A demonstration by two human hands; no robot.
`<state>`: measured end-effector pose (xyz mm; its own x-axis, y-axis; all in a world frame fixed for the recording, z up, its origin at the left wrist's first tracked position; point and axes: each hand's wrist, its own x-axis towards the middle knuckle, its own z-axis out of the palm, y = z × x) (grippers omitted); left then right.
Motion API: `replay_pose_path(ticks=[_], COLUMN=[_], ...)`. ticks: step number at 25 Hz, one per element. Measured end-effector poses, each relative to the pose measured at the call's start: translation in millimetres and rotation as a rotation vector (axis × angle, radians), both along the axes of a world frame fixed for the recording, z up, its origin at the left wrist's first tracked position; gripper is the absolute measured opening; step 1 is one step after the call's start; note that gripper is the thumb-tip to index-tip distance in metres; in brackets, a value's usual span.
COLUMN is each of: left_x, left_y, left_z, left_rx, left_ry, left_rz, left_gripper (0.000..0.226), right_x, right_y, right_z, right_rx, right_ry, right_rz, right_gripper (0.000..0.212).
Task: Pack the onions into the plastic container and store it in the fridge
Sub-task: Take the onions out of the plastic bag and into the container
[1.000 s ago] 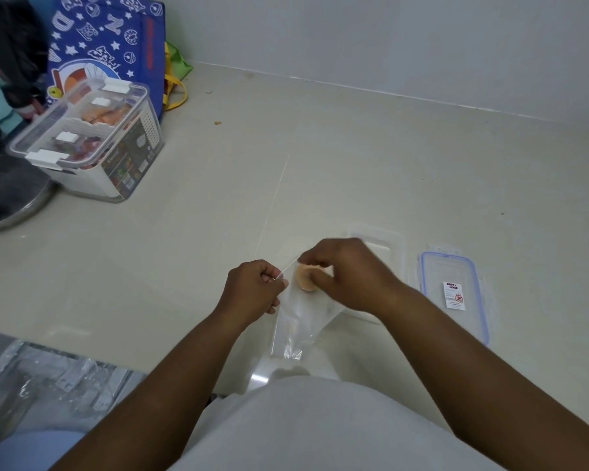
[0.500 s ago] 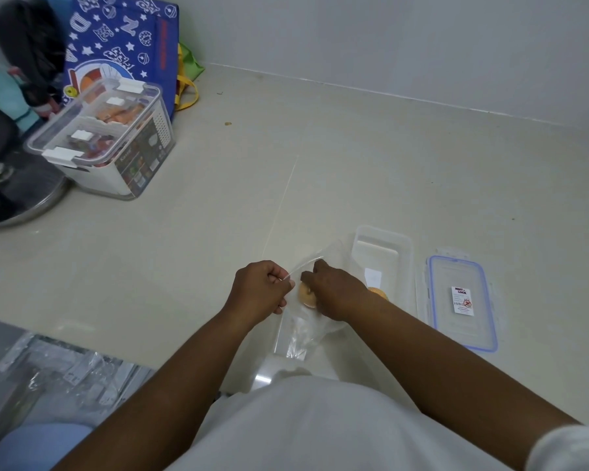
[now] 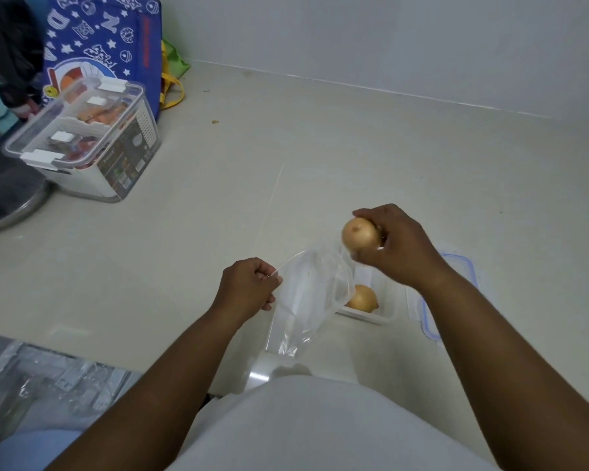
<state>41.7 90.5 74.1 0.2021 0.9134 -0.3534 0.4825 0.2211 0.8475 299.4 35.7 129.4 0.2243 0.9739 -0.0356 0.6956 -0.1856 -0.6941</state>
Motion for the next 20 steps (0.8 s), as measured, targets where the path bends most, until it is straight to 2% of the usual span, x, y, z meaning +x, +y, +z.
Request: replay_pose_path(ticks=[2,6,10,14,16,18,20], left_x=[2,3,0,-1,-1,0,0], left_y=[-1,-1,-2,-3,-4,-4,-4], left_z=[0,1,1,1,1,1,2], left_rx=[0.002,-0.001,0.0,-0.003,-0.003,-0.003,0.001], left_ry=[0.0,0.009,0.015,0.009,0.008,0.004,-0.001], left_rz=[-0.009,-0.007,-0.005,-0.005,-0.008,-0.006,-0.007], left_gripper=[0.006,0.006,0.005,0.006,0.006,0.006,0.006], right_x=[19,28,24,24,22,17,6], right_y=[10,22,25,25,20,15,12], right_z=[-18,-64,-92,-98,-92,-85,-78], right_rx=[-0.139,-0.381,-0.431,-0.46,-0.404,-0.219,-0.052], right_ry=[-0.196,-0.36,-0.416,-0.428,-0.42,-0.421,-0.349], right_rz=[-0.059,0.005,0.063,0.074,0.052,0.05,0.135], right_gripper=[0.067,0.058,0.053,0.063,0.064,0.06,0.06])
